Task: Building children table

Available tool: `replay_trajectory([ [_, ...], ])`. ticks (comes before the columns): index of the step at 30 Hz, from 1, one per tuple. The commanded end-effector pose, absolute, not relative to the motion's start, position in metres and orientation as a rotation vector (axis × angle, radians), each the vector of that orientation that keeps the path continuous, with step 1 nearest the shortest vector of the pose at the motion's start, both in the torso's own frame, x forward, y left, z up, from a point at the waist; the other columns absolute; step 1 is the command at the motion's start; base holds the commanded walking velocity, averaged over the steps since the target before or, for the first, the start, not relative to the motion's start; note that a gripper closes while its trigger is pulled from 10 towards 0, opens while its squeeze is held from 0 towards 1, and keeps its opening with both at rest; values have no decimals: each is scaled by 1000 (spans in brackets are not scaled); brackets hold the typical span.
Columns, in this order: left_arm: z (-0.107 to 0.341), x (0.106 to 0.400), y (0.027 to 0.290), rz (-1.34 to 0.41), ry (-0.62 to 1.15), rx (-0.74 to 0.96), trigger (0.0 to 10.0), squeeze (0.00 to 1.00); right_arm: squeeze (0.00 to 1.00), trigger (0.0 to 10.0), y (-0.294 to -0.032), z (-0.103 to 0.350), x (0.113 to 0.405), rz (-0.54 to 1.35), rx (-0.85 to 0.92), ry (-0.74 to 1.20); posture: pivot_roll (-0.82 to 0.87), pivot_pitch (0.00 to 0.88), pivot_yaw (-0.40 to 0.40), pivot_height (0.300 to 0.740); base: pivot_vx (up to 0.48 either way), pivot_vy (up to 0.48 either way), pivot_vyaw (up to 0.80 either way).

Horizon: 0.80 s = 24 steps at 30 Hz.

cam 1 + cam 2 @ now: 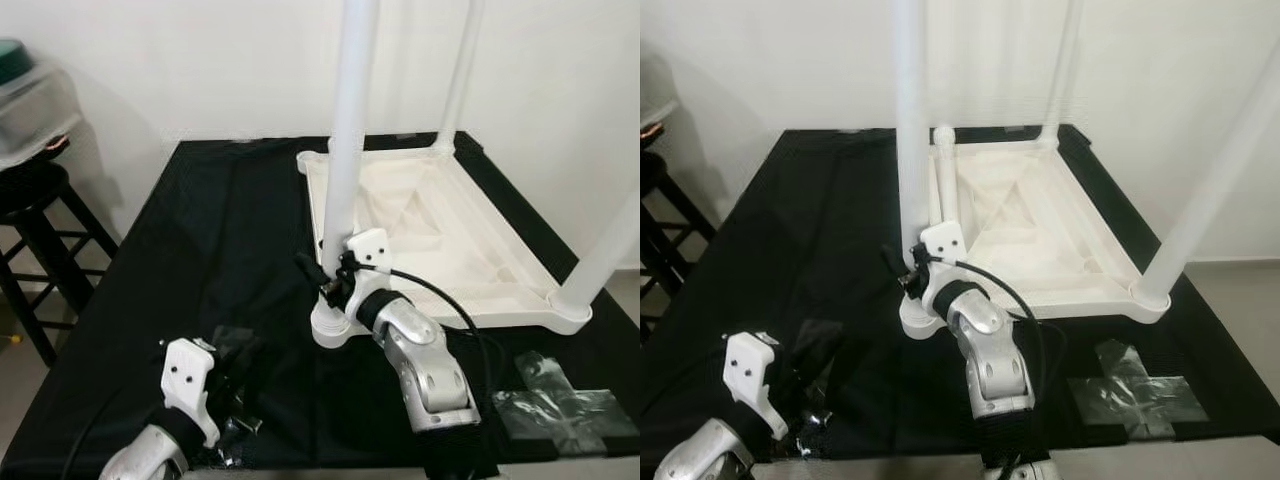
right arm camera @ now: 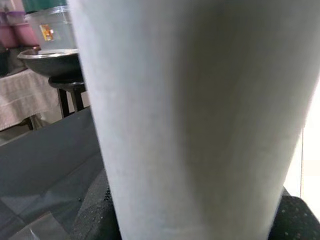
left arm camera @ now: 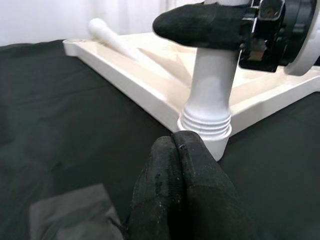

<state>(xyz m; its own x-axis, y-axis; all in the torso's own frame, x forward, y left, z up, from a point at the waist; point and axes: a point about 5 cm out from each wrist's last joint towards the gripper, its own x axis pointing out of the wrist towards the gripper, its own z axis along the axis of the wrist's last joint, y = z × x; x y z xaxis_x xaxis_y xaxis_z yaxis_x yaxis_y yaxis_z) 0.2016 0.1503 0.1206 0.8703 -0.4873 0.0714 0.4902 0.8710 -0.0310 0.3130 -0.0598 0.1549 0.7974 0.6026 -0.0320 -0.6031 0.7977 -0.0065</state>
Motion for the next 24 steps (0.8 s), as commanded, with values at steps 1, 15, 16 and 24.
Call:
replay_trajectory([
  [1,120,201,152,-517,-53,-42,10000,0,0,745,-59,115,309,645,-7,227,27,102,23,740,0,0,0],
  [15,120,205,151,-516,-55,-42,10000,0,0,10000,-47,199,337,1257,-25,59,55,76,30,740,0,0,0],
  [16,120,205,151,-516,-55,-42,10000,0,0,10000,-47,199,337,1257,-25,59,55,76,30,740,0,0,0],
  [24,117,206,151,-515,-50,-34,10000,0,0,10000,-57,208,349,1530,-168,91,66,61,24,740,0,0,0],
])
